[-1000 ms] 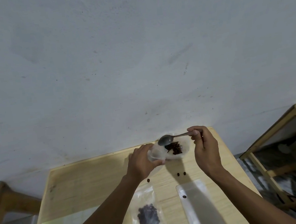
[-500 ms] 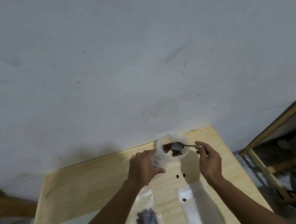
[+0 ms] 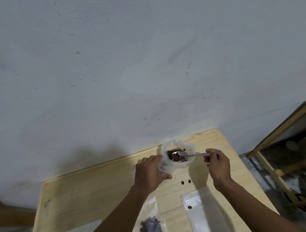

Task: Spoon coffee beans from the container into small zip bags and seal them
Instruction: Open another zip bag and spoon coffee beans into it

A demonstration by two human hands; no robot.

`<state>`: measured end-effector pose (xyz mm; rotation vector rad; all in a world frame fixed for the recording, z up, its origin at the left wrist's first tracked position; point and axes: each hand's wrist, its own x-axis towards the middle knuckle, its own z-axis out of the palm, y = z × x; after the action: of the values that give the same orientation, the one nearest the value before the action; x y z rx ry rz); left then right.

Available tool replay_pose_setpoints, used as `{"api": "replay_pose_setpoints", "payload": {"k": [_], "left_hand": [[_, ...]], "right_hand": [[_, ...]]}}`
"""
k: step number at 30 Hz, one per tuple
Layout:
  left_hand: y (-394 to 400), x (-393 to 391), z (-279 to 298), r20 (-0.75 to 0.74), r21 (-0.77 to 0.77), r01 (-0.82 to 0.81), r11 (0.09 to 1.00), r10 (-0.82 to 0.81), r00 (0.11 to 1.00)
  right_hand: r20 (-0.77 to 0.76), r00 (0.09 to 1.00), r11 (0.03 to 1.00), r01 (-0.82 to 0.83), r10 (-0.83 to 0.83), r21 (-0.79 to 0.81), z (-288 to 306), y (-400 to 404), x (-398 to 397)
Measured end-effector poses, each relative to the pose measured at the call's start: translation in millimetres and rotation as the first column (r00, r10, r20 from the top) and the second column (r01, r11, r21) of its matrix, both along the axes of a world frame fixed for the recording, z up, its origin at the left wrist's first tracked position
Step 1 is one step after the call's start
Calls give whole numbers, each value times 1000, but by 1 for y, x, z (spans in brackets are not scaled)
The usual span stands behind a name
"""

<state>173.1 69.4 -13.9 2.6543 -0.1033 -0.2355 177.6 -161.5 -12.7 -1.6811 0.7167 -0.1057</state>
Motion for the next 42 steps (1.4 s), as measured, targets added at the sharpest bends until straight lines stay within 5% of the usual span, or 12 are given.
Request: {"api": "replay_pose_setpoints", "payload": {"k": [7,20,26,31,35,42], "left_hand": [[3,-2,11,-29,-57,-101,993,100,995],[0,-6,39,-54,-275,-201,940,193,980],[10,-12,38,-89,-357,-250,900,234,968],[18,-24,28,-78,-463,-311,830,311,947],[22,-35,30,-52,-483,-323,814,341,938],[26,-50,35,-7,-454,-313,834,348,937]], "right_hand": [[137,990,999,-43,40,18,45,7,-3],[307,838,878,-359,452,-316,89,40,-26],[438,873,971,-141,213,-192,94,27,-30],[149,982,985,96,-117,143,48,-12,-27],[-66,987,975,156,-147,156,1,-36,-48],[-167,967,963,217,-190,159,-32,-49,-65]]}}
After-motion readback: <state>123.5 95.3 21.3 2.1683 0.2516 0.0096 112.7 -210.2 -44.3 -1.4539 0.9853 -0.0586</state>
